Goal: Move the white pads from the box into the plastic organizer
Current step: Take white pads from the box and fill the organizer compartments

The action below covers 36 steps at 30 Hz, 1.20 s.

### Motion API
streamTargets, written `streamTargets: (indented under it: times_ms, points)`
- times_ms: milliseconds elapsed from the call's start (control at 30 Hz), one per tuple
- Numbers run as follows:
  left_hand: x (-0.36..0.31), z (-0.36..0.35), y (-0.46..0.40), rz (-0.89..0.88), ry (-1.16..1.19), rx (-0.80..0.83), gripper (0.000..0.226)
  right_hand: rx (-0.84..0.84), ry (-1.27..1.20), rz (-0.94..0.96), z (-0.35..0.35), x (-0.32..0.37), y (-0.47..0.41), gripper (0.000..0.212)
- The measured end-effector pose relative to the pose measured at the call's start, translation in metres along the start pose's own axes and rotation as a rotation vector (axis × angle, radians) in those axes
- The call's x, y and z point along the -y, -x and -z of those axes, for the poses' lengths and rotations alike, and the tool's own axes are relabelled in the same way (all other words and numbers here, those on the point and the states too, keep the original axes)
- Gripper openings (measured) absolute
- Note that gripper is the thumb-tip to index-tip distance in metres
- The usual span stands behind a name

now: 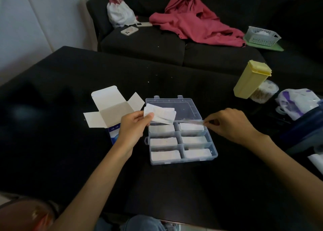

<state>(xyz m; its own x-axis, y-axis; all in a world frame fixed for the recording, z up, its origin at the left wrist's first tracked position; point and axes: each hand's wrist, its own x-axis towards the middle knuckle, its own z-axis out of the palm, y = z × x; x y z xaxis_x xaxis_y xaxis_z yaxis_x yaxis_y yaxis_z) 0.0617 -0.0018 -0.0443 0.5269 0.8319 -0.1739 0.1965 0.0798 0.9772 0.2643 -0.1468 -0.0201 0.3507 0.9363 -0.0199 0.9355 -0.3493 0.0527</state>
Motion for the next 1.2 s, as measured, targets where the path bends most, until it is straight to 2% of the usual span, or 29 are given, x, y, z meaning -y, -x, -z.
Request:
streamTargets:
  times_ms: [100, 233, 367, 533, 700, 800, 867, 933, 1000, 1033, 1100, 1200]
  points:
    - [-0.001, 0.005, 0.003, 0.008, 0.03, -0.032, 0.013, -0.139, 0.02, 0.043, -0.004, 0.029, 0.006, 0.026]
    - [0.0, 0.016, 0.006, 0.03, 0.04, -0.086, 0.003, -0.09, 0.145, 0.161, -0.038, 0.064, -0.009, 0.022]
    - [0.0, 0.029, 0.007, 0.043, 0.055, -0.11, 0.004, -0.031, 0.12, 0.206, -0.046, 0.066, -0.007, 0.027]
    - [0.005, 0.032, 0.009, 0.052, 0.063, -0.108, 0.007, 0.017, 0.05, 0.198, -0.045, 0.069, 0.003, 0.032]
    - [0.011, 0.033, 0.009, 0.094, 0.047, -0.131, 0.009, -0.098, -0.104, 0.12, -0.04, 0.072, 0.002, 0.037]
    - [0.013, 0.036, 0.007, 0.118, 0.054, -0.138, 0.015, 0.013, -0.157, 0.152, -0.042, 0.082, 0.0, 0.035]
    - [0.015, 0.036, 0.007, 0.115, 0.067, -0.125, 0.012, -0.011, -0.391, 0.065, -0.039, 0.082, -0.004, 0.029]
    - [0.014, 0.028, 0.009, 0.096, 0.082, -0.081, 0.004, -0.05, -0.875, -0.132, -0.026, 0.073, -0.01, 0.025]
    - [0.011, 0.012, 0.009, 0.077, 0.088, -0.01, 0.005, 0.164, -1.38, -0.316, -0.008, 0.061, -0.012, 0.034]
    - [0.009, 0.001, 0.008, 0.074, 0.081, 0.025, 0.007, 0.277, -1.5, -0.359, -0.001, 0.056, -0.012, 0.04]
    - [0.006, -0.025, 0.005, 0.078, 0.054, 0.098, 0.01, 0.312, -1.523, -0.352, 0.003, 0.046, -0.006, 0.037]
    - [0.008, -0.061, -0.001, 0.074, 0.014, 0.178, 0.004, 0.073, -1.4, -0.414, -0.004, 0.03, 0.006, 0.025]
